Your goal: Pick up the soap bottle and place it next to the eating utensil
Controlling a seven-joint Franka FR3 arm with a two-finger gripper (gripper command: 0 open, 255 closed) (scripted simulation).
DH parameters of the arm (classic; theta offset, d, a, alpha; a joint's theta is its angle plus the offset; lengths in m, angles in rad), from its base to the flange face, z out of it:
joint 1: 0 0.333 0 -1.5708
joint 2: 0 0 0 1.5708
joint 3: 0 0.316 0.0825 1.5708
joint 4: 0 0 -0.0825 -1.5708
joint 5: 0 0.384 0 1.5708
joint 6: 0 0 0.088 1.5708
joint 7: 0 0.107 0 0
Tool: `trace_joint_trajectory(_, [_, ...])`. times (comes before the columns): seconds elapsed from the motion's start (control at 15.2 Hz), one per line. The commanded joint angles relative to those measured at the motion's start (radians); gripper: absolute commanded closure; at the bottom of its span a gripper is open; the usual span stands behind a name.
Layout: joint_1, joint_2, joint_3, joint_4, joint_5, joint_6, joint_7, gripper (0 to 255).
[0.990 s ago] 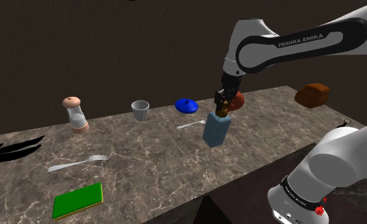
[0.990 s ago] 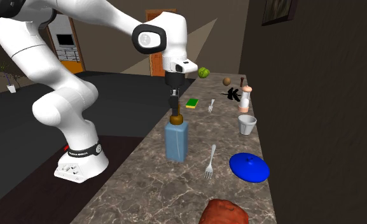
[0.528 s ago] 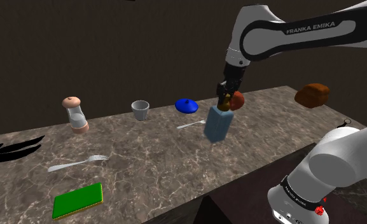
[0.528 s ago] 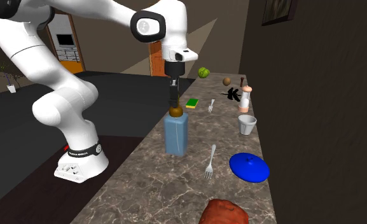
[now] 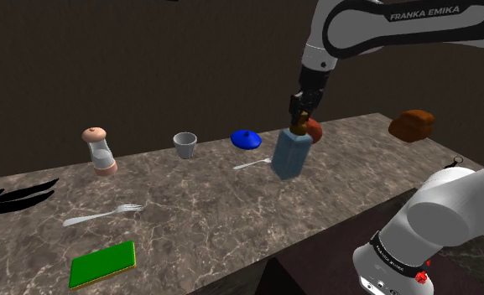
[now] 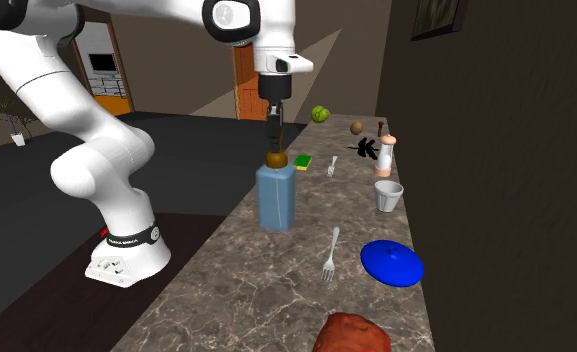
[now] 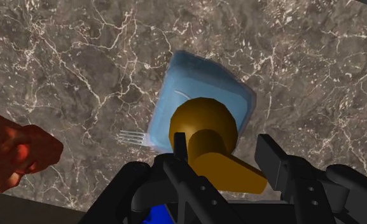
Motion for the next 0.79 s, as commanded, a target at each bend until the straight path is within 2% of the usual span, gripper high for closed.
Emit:
trace_joint_trajectory(0.0, [0.001, -0.006, 0.000, 0.020, 0.001, -0.026, 0.002, 255])
trace_joint_trajectory(0.73, [-0.003, 0.001, -0.006, 0.174, -0.005, -0.173, 0.004, 255])
